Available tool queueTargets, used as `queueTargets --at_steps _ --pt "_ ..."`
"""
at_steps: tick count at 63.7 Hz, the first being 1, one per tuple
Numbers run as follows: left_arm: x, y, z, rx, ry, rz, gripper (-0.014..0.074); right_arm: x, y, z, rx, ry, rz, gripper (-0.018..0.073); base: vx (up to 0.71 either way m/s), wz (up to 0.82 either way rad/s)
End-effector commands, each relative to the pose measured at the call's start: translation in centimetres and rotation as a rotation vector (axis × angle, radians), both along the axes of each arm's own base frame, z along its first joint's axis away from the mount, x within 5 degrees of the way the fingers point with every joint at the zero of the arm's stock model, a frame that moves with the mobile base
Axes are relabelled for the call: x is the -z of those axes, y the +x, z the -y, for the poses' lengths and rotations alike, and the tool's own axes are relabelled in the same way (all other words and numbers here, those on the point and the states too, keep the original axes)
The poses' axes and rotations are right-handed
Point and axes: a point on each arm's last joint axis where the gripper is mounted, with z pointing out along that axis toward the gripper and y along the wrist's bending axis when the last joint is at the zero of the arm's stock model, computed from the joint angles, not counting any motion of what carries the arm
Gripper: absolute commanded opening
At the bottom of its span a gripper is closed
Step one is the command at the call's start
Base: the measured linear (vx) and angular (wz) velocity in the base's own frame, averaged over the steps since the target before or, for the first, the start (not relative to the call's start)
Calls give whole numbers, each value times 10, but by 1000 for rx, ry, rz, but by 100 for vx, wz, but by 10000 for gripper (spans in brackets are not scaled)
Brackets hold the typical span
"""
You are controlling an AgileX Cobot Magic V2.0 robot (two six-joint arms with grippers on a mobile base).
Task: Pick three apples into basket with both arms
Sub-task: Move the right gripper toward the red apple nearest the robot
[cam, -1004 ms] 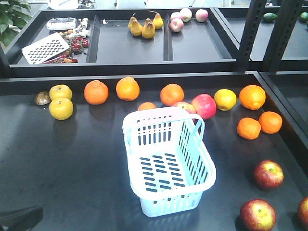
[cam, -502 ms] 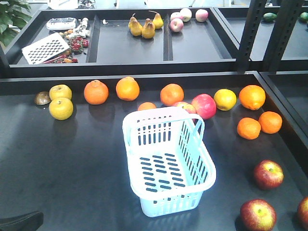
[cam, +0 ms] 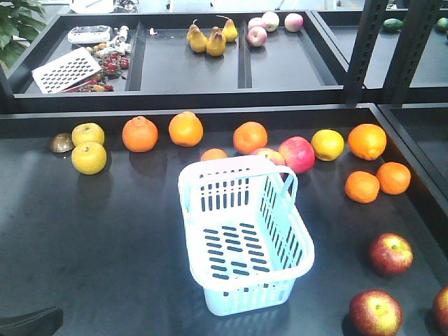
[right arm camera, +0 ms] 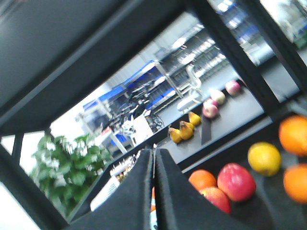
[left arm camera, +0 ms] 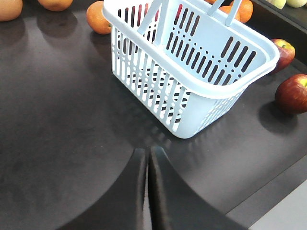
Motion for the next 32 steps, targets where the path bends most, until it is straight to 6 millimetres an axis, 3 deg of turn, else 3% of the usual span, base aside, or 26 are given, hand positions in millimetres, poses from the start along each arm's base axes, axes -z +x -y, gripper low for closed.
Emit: queueTargets --at_steps 1,16,32 --pt "-14 5 1 -28 -57 74 -8 -35 2 -4 -27 -118 -36 -4 0 0" --pt "-14 5 1 -28 -57 74 -8 -74 28 -6 -64 -421 -276 -4 0 0" --pt "-14 5 1 -28 -57 74 -8 -95 63 -2 -136 -592 -653 22 0 0"
